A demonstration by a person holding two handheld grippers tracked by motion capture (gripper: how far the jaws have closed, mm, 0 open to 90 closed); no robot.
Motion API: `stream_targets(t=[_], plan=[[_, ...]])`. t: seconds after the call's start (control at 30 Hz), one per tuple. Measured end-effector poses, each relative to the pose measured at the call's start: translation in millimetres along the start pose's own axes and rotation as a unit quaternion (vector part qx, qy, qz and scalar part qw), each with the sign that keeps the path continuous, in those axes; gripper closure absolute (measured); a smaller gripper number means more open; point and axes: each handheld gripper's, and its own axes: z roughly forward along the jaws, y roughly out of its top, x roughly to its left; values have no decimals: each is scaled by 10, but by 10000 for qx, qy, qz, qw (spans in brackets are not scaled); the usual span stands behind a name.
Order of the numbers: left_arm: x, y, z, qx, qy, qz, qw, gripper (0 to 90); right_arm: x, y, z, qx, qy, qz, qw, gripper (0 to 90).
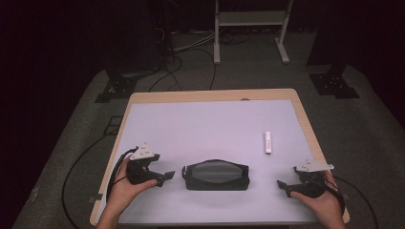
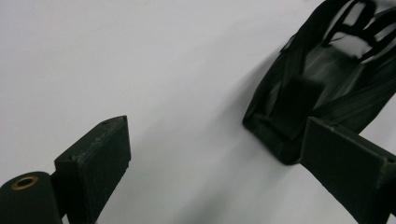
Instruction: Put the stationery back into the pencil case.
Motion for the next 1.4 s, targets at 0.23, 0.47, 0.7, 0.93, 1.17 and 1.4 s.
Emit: stream_targets(t=[0.23,0.47,0.7,0.93,1.17,1.4], plan=[[10,-235,-45,104,463,-124,9988,79,2,4,1,9,-8,16,10000,110],[30,-519,-50,276,798,-400,9956,79,0,0,-9,-28,-47,55,10000,137],[68,-656,-85,276,1081,-576,9921,79,6,4,-29,-56,-190,209,9996,218],[101,-753,-88,320,1350,-522,9890,79,1,82,-83,42,-280,436,9986,296],[99,-757,-80,363,1424,-496,9879,61,4,257,-91,55,-283,507,9983,301],[100,-753,-65,419,1512,-532,9862,30,-6,424,-57,-66,-351,460,9983,308]])
